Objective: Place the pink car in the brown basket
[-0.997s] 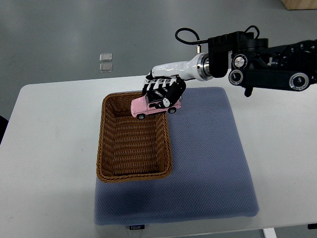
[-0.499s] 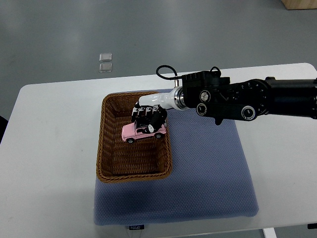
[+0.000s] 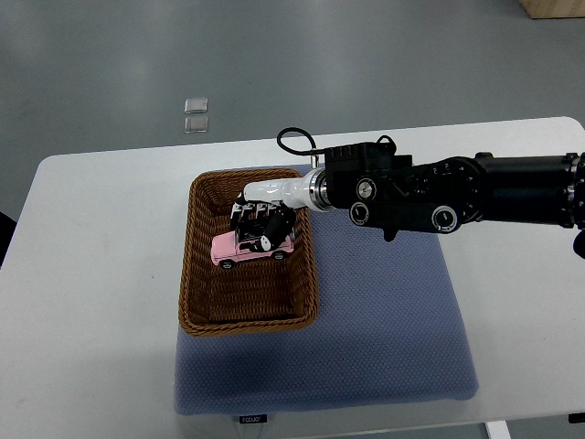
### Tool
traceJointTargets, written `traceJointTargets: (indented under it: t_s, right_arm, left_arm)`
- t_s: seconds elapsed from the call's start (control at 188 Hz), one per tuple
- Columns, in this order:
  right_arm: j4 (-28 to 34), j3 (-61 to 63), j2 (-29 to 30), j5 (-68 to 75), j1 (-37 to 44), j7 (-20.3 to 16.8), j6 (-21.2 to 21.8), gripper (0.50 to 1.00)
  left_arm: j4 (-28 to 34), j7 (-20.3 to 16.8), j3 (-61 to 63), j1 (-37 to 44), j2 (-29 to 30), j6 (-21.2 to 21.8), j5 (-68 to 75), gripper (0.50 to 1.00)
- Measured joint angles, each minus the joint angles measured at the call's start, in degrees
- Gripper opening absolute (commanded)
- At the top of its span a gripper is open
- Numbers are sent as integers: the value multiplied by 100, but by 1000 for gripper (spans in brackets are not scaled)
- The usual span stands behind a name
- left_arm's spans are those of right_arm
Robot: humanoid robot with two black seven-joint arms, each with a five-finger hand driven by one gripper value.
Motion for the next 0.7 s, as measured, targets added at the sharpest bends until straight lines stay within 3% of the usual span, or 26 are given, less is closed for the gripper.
traceJointTargets:
  t_s: [0.095,0.233,0.324,0.7]
  right_arm:
    - [0,8,0,22,-20,1,-56,856]
    - [0,92,-1,40,-20,2,-66,860]
    - [0,117,-19,50,-2,2,-66,893]
    - [-89,799,-426,74,-5,10,-66,893]
  left_arm:
    - [0,0,0,0,0,0,0,1000]
    - [0,0,0,0,0,0,0,1000]
    - [0,0,0,0,0,0,0,1000]
    - [0,0,0,-1,0,0,0,1000]
